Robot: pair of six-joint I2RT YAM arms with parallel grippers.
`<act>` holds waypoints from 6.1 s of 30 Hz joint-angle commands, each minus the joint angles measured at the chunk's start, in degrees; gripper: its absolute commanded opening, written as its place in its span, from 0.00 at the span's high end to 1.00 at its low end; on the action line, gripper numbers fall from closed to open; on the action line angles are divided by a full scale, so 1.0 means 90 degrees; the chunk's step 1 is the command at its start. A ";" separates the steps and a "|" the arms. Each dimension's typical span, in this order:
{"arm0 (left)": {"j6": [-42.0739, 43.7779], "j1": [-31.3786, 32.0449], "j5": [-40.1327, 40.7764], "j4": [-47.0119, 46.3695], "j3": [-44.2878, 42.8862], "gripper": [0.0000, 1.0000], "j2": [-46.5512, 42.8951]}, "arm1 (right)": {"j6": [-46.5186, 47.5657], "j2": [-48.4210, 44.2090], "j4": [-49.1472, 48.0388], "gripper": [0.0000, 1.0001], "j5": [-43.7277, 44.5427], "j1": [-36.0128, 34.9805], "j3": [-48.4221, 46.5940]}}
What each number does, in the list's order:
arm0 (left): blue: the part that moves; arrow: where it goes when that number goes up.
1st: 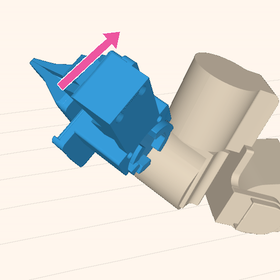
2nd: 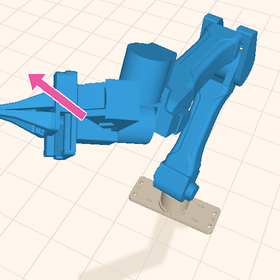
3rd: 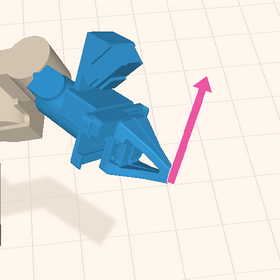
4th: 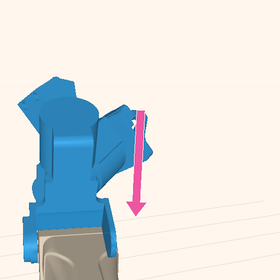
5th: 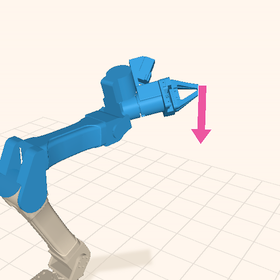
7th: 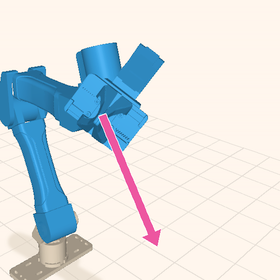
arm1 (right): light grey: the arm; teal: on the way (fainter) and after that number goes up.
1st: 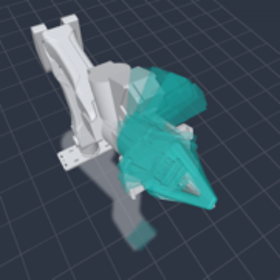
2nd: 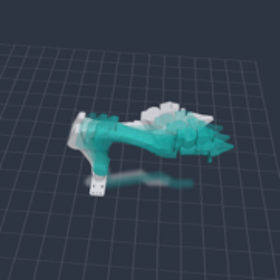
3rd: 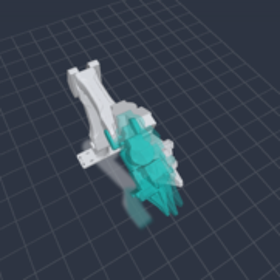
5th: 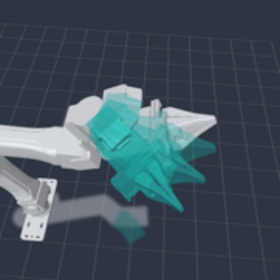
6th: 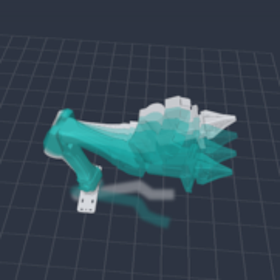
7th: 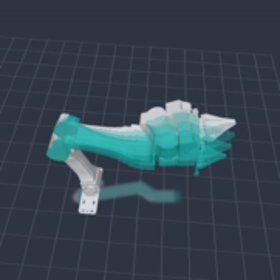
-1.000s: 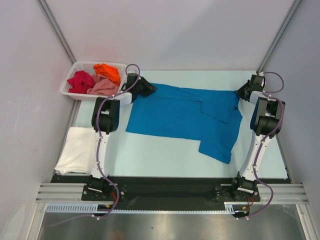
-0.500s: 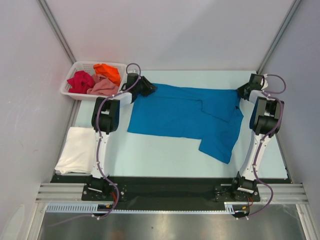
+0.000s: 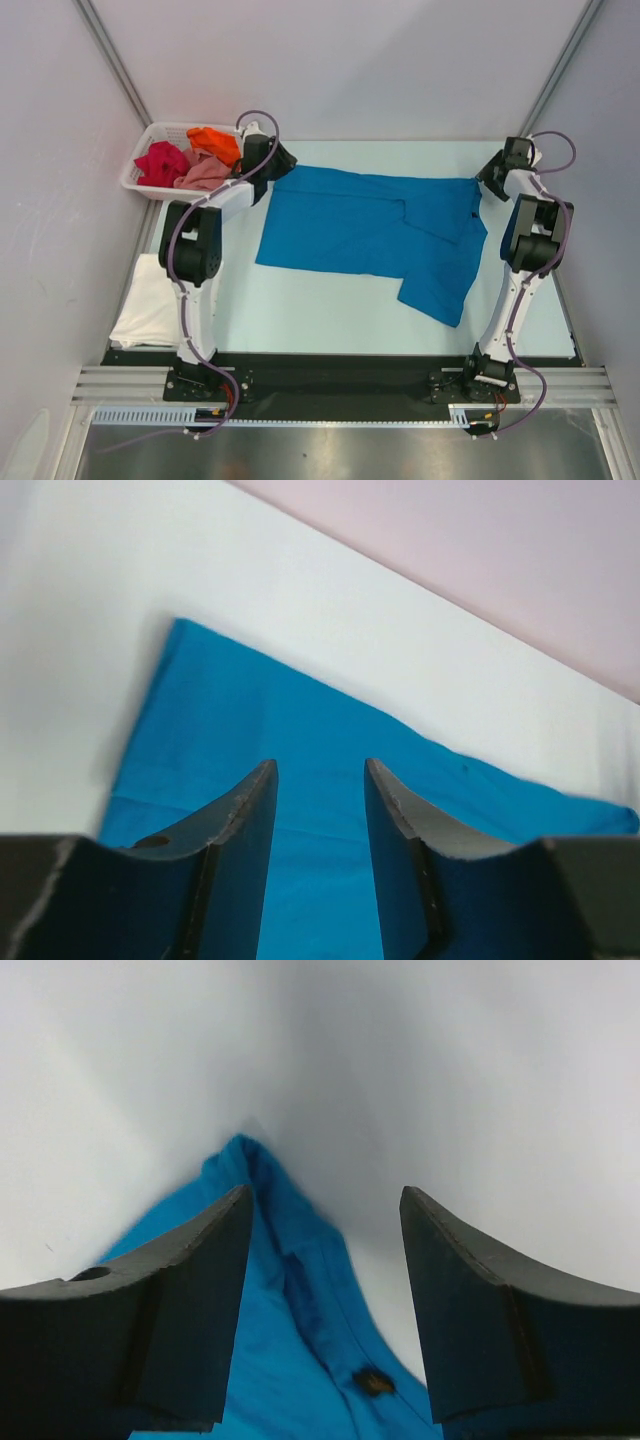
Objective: Fold and stack the t-shirts
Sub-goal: Fold the tshirt
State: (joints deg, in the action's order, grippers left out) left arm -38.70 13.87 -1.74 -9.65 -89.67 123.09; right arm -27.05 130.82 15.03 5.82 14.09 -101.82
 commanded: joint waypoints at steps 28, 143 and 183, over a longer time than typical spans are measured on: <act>-0.0944 -0.0379 0.0642 0.1736 -0.0916 0.65 0.1050 | 0.1824 -0.0610 0.0244 0.54 -0.0335 -0.2669 0.0268; -0.1901 -0.0252 0.0867 0.2107 0.5285 1.00 -0.4193 | -0.1009 -0.6578 0.1652 0.53 -0.0657 -0.0061 0.7426; -0.1657 -0.0252 0.0740 0.2098 0.5324 1.00 -0.5083 | -0.0921 -0.8003 0.1514 1.00 -0.0754 0.0251 0.7700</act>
State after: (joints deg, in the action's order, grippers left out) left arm -54.96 12.08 4.62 9.96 -41.95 79.37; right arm -37.82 59.79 26.81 -1.37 15.99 -30.04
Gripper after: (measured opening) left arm 0.008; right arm 0.009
